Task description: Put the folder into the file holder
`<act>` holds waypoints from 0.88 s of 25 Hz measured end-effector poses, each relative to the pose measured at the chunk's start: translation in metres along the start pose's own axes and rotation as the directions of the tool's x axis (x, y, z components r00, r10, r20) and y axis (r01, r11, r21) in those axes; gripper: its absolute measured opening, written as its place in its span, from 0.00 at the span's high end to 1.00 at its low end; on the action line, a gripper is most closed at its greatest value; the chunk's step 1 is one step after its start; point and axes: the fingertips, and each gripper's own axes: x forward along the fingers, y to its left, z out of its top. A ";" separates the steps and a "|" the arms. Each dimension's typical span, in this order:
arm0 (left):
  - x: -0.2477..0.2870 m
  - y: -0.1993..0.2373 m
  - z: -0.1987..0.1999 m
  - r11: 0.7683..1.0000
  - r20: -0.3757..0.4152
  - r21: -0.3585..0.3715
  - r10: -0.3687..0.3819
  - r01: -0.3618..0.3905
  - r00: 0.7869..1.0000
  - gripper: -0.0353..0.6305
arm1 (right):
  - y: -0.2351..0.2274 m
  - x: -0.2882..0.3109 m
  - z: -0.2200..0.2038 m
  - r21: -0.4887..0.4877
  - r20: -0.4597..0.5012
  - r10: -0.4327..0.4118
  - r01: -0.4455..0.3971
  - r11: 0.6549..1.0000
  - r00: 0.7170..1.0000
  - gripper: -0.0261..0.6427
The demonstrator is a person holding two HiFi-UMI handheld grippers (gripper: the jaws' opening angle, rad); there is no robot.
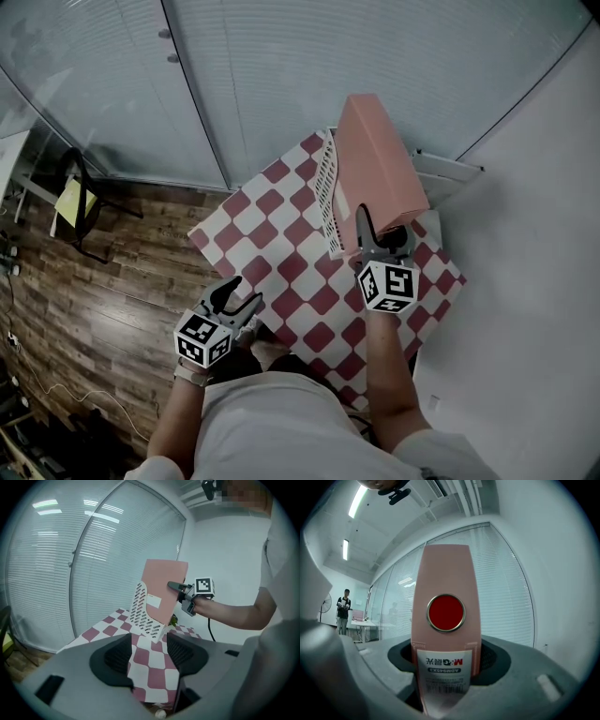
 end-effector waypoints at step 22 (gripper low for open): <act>-0.001 0.010 -0.010 0.998 -0.013 -0.042 0.037 -0.038 0.999 0.62 | -0.007 0.021 -0.010 0.032 0.026 -0.028 0.027 0.999 0.999 0.56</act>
